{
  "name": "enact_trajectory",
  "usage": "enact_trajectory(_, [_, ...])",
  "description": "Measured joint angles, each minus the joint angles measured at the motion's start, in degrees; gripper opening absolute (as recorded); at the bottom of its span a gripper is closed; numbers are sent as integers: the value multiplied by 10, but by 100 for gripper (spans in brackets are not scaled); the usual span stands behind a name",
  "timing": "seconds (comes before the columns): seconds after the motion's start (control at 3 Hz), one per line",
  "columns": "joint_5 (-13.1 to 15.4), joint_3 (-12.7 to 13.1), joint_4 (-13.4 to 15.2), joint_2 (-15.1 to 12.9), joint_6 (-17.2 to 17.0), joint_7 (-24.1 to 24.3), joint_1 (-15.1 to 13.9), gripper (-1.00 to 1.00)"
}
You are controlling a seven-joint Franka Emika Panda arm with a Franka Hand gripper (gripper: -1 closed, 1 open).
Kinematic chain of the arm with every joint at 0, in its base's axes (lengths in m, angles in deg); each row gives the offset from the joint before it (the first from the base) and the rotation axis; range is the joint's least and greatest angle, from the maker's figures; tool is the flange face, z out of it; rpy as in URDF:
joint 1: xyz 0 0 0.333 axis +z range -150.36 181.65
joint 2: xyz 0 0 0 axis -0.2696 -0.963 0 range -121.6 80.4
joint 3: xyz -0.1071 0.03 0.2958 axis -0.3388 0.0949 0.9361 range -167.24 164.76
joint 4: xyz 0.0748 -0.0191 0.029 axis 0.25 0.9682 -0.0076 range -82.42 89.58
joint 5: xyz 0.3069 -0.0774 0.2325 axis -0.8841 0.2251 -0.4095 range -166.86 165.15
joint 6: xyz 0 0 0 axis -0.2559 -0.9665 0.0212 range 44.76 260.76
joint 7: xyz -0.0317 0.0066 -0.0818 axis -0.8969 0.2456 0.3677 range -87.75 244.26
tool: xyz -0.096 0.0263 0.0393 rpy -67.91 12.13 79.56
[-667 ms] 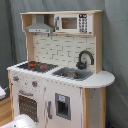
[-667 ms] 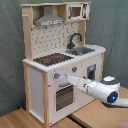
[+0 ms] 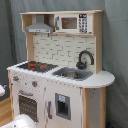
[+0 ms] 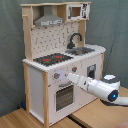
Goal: Play with the kitchen
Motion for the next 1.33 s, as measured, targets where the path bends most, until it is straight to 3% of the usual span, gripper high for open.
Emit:
enact_trajectory(1.0, [4,23,1,12,1,186,-22,100])
enact_trajectory(1.33, [19,28,1,19,6,241,-30,100])
